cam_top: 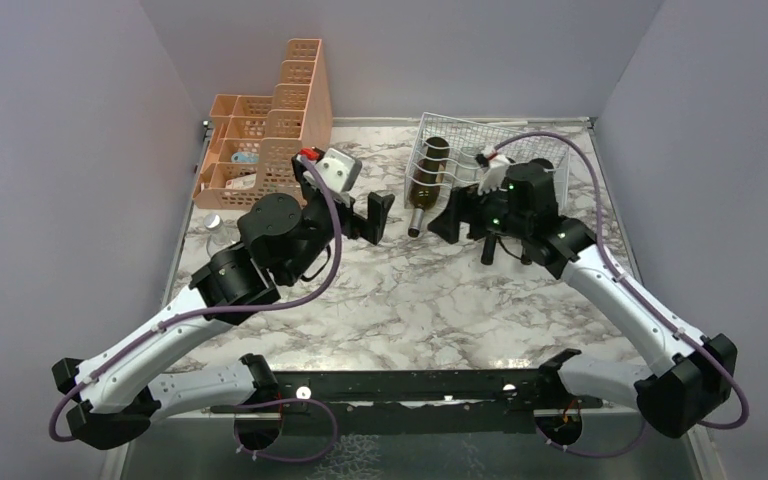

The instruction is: Put the wine bottle on the wine rack

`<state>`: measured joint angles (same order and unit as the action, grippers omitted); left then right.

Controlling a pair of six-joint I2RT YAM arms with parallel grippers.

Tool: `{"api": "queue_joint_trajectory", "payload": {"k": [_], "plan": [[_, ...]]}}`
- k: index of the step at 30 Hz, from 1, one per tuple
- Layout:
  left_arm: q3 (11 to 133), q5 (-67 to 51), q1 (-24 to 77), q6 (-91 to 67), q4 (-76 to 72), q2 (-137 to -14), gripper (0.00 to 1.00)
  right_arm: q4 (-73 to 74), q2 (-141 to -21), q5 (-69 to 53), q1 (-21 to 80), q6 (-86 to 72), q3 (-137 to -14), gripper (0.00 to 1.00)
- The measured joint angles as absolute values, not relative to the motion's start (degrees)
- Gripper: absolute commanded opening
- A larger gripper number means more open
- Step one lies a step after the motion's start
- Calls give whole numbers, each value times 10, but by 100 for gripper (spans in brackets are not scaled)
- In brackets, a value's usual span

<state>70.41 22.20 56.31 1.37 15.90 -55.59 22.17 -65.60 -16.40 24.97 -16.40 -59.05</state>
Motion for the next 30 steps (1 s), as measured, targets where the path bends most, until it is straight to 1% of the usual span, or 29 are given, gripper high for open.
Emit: {"api": "queue_joint_trajectory", "payload": {"k": [4, 7, 12, 17, 21, 25, 30], "plan": [[717, 233, 563, 17, 161, -543, 99, 163, -685, -164, 342, -180, -591, 83], [729, 248, 563, 19, 162, -528, 99, 117, -730, -159, 400, -187, -599, 80], [743, 299, 563, 20, 160, -495, 99, 66, -852, -128, 484, -181, -680, 74], [744, 353, 563, 24, 160, -462, 99, 1, -951, -104, 552, -162, -762, 74], [744, 376, 563, 29, 161, -437, 99, -53, -1008, -90, 586, -146, -818, 74], [744, 389, 563, 31, 161, -419, 99, -90, -1056, -77, 600, -134, -873, 74], [744, 395, 563, 31, 162, -411, 99, -113, -1114, -60, 601, -119, -935, 69]]}}
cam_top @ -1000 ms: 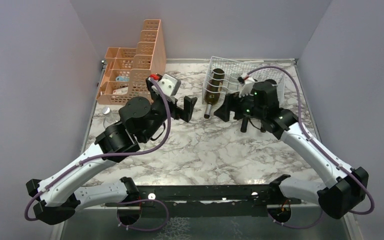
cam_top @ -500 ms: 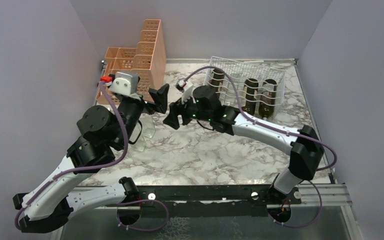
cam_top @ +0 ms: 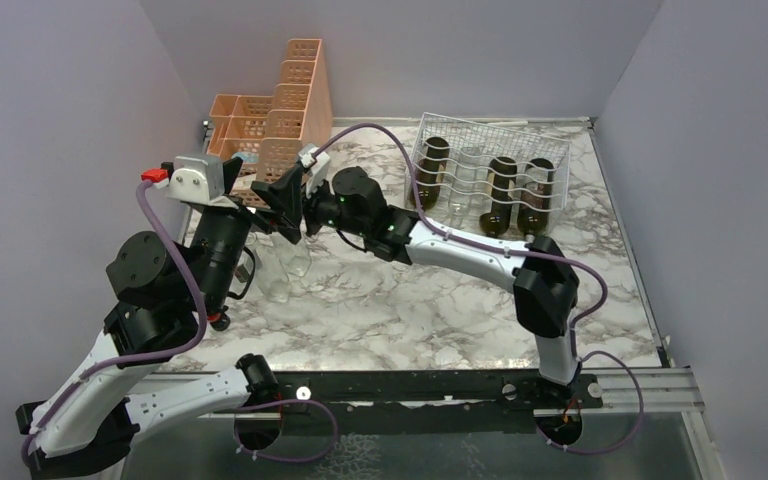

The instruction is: Put the wine bottle on the wine rack

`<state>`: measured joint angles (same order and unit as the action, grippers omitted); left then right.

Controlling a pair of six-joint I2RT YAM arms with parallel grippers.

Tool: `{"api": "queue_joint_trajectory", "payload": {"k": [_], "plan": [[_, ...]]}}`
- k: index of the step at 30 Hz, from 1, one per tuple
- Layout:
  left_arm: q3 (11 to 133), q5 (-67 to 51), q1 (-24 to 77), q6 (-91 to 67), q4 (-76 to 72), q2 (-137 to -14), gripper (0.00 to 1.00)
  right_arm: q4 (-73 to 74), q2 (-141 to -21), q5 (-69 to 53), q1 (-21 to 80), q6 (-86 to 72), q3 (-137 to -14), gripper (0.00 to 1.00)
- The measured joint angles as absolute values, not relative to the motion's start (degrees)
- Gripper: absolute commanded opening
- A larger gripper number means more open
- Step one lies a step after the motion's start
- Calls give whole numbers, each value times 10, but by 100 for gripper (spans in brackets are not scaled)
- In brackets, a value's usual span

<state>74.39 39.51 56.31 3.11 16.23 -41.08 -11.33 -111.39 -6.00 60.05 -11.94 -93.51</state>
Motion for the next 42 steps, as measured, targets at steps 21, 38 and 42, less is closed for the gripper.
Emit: {"api": "queue_joint_trajectory", "payload": {"k": [21, 38, 42], "plan": [[744, 397, 563, 32, 182, -410, 99, -181, -1185, -17, 609, -3, -959, 16], [649, 369, 563, -35, 178, -396, 99, -190, -874, 147, 620, -3, -640, 3], [561, 336, 563, -72, 171, -398, 99, -150, -771, 194, 620, -37, -584, 3]]}}
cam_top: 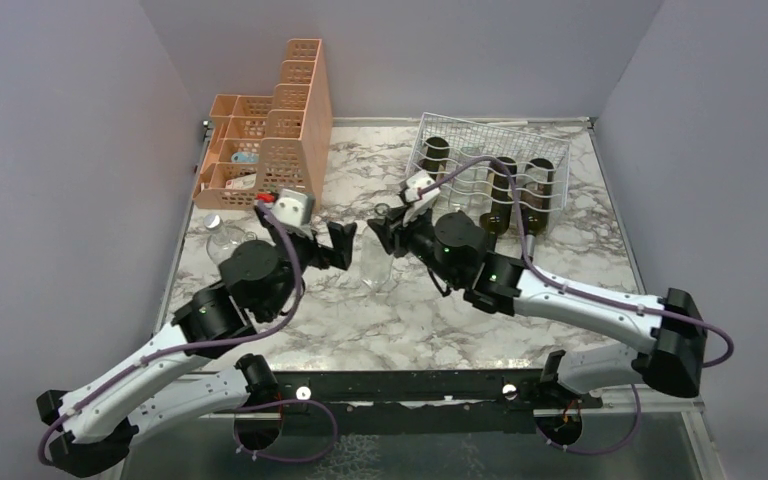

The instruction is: Put the wine bottle on the wine rack

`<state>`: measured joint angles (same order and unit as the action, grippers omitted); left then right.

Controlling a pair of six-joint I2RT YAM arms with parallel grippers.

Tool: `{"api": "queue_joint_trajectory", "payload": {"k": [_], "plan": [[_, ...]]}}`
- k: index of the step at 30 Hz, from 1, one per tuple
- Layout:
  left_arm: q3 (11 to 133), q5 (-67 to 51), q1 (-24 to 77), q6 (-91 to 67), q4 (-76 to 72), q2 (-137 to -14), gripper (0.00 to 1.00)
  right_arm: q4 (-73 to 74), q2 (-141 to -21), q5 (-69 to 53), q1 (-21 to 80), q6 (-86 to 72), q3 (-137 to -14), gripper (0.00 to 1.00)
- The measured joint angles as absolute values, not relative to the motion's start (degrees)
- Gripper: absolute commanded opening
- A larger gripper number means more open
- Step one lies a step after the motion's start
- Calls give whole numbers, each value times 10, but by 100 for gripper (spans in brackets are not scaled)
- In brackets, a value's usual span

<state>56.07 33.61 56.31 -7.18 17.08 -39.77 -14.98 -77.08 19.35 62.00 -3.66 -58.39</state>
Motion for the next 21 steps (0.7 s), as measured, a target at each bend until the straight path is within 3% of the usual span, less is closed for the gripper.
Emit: {"api": "queue_joint_trajectory", "payload": {"k": [10, 21], "plan": [[321, 133, 563, -67, 46, -390, 99, -35, -643, 278, 620, -111, -551, 3], [287, 31, 563, -25, -145, -483, 99, 44, -585, 277, 620, -181, -552, 3]]}}
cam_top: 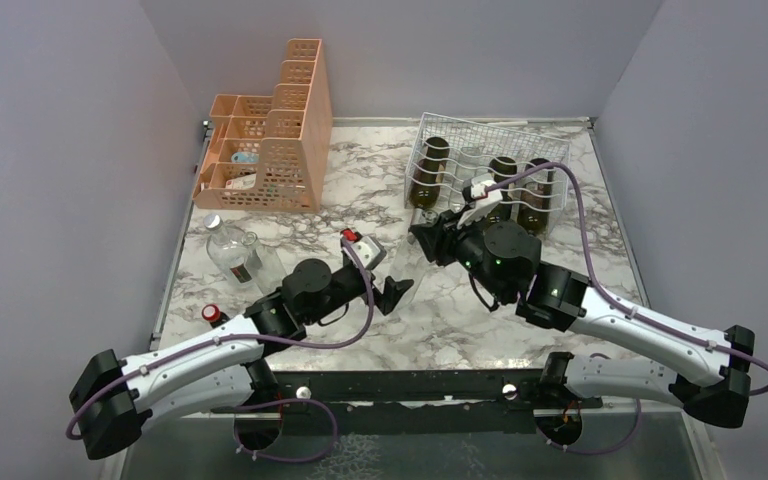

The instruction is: Put the wine bottle on the wine rack

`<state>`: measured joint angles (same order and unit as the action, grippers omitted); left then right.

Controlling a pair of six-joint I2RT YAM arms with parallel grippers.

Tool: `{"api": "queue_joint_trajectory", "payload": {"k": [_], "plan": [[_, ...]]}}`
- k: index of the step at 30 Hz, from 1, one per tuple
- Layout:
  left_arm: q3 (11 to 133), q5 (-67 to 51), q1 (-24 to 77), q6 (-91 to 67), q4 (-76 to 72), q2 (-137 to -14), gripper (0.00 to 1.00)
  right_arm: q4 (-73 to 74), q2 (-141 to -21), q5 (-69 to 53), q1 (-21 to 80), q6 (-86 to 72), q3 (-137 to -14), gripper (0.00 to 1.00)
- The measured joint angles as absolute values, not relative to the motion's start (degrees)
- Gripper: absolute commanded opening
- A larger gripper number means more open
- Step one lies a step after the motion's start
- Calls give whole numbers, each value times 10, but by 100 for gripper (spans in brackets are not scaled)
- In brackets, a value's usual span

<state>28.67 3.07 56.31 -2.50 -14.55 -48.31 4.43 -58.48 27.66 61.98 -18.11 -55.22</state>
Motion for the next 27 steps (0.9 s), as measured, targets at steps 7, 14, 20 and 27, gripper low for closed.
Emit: {"api": "queue_joint_trajectory", "payload": {"k": [7, 14, 20, 27], "plan": [[289, -8, 563, -19, -193, -546, 99, 70, -557, 261, 620, -217, -554, 2], [304, -39, 563, -10, -211, -583, 62, 90, -555, 261, 620, -247, -564, 2], [317, -56, 566, -6, -218, -592, 0, 139, -555, 267, 619, -259, -600, 15], [356, -64, 566, 39, -204, -606, 0, 237, -555, 237, 619, -284, -680, 72]]}}
